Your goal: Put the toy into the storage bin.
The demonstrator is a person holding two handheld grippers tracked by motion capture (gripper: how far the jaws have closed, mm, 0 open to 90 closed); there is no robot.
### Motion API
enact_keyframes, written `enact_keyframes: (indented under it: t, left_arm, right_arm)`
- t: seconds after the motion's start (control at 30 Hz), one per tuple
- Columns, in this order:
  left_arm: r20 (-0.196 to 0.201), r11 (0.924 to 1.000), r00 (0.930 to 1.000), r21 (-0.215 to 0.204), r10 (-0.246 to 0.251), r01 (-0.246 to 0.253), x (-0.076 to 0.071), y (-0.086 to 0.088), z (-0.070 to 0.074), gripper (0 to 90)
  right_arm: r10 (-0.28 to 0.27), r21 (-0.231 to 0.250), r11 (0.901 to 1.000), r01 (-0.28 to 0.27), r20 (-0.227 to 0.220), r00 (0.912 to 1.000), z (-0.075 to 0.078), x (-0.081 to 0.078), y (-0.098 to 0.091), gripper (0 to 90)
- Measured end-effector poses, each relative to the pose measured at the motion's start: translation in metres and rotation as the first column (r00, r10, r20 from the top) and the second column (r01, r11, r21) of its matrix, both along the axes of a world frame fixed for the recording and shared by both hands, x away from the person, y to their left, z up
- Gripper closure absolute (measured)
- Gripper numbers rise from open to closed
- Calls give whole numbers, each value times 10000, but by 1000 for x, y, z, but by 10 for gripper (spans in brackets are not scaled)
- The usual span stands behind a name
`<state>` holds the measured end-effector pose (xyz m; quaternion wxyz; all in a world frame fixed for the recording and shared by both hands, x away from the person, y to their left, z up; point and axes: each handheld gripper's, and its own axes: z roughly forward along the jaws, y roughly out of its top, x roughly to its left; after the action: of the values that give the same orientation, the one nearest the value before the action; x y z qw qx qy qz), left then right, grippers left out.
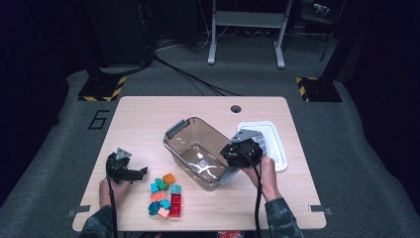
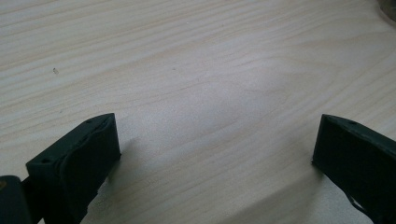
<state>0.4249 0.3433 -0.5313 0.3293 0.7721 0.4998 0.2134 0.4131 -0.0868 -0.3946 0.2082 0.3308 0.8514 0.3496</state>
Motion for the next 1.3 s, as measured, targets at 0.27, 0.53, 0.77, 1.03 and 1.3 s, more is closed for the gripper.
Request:
enact_keyframes:
  t: [0.27,0.53,0.77,1.03,1.3]
  left_arm:
    - [-1,10000,10000,6,-14,14,0,0,0,4]
    - [-21,10000,10000,13,-43,43,0,0,0,6]
    - [29,10000,10000,-4,8,-8,0,0,0,7]
    - [8,10000,10000,8,-9,9,0,0,0,6]
    - [26,10000,10000,-21,7,-7,0,0,0,6]
  right_arm:
    - [-142,220,9997,139,156,9998,1,-3,-3,351]
    - [-643,972,9935,587,552,9964,7,-12,-28,194]
    - [-1399,1605,9787,1282,636,9881,4,-20,-56,134]
    - [-2306,2012,9553,2165,494,9718,-10,-31,-99,71]
    - [-3592,1954,9132,3577,-293,9328,-56,-37,-144,24]
